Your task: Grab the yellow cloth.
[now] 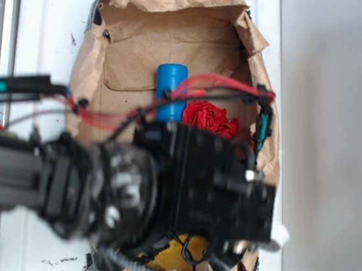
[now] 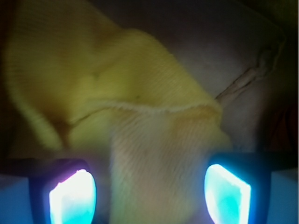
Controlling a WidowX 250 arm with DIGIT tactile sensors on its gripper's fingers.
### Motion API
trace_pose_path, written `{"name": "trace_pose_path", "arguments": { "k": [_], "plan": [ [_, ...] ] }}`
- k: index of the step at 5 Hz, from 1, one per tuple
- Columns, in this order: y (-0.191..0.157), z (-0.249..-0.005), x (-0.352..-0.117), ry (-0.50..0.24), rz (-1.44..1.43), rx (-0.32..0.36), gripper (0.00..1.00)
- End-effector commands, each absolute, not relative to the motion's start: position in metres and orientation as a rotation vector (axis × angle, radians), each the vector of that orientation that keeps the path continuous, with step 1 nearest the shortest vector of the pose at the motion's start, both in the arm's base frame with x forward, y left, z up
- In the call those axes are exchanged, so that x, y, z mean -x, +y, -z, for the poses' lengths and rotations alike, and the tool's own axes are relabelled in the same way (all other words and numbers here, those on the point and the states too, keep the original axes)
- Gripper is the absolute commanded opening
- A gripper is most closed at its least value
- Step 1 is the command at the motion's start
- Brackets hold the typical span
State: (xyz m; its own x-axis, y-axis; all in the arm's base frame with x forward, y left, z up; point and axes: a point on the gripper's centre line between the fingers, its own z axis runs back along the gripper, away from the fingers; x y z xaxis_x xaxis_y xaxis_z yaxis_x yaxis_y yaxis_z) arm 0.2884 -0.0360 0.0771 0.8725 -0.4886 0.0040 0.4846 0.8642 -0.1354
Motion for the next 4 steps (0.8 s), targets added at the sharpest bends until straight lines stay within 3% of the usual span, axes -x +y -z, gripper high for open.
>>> {"name": "trace_pose_path", "arguments": {
  "k": [1, 2, 3, 4],
  "plan": [
    [-0.029, -0.103, -0.287, -0.075, 0.504, 0.108, 1.0],
    [-0.039, -0.088, -0.287, -0.049, 0.532, 0.102, 1.0],
    [-0.055, -0.063, -0.275, -0.036, 0.483, 0.154, 1.0],
    [-0.064, -0.058, -0.263, -0.001, 0.507, 0.175, 1.0]
  ]
}}
